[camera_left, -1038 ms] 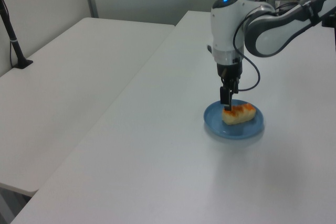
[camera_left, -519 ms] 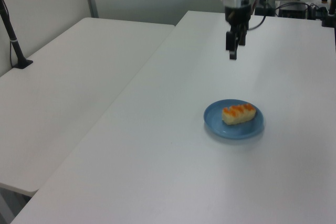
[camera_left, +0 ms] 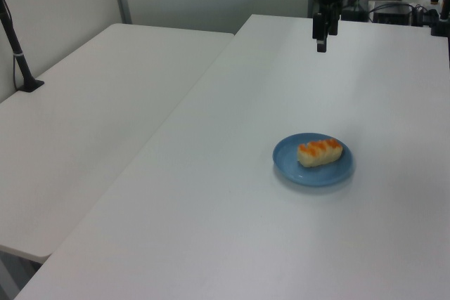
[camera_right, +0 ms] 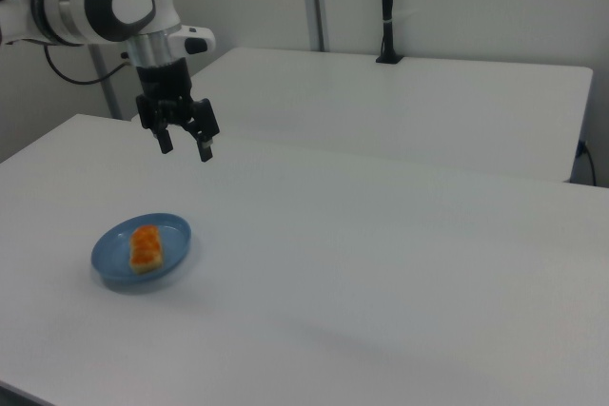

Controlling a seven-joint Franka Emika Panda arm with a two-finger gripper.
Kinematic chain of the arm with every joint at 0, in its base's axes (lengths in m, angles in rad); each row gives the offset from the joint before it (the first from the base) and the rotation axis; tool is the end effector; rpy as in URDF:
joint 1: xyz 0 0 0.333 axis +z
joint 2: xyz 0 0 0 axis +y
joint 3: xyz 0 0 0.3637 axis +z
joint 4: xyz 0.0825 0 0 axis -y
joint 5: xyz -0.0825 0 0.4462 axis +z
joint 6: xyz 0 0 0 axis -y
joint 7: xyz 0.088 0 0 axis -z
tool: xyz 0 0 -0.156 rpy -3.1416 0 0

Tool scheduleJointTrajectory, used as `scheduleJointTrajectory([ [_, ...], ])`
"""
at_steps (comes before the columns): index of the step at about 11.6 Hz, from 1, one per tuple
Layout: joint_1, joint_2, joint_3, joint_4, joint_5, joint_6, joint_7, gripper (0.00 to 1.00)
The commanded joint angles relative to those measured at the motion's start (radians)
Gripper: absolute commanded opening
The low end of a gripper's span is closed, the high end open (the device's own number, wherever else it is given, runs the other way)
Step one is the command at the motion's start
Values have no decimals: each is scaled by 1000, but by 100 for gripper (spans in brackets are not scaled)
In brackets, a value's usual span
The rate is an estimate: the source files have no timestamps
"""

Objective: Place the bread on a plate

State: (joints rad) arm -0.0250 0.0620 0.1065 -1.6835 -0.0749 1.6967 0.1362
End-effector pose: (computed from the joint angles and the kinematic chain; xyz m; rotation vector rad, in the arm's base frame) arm 0.6378 0.0398 0.5350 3.0679 -0.0668 -0.0626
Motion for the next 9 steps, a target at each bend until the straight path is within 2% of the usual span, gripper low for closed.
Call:
scheduleJointTrajectory([
  [1,52,-19,-103,25,7,-29,-94,100],
  [2,88,-19,-149,27,7,-31,-119,100],
  [3,99,-19,-162,27,7,-32,-139,100],
  [9,91,-25,-163,33,11,-48,-141,100],
])
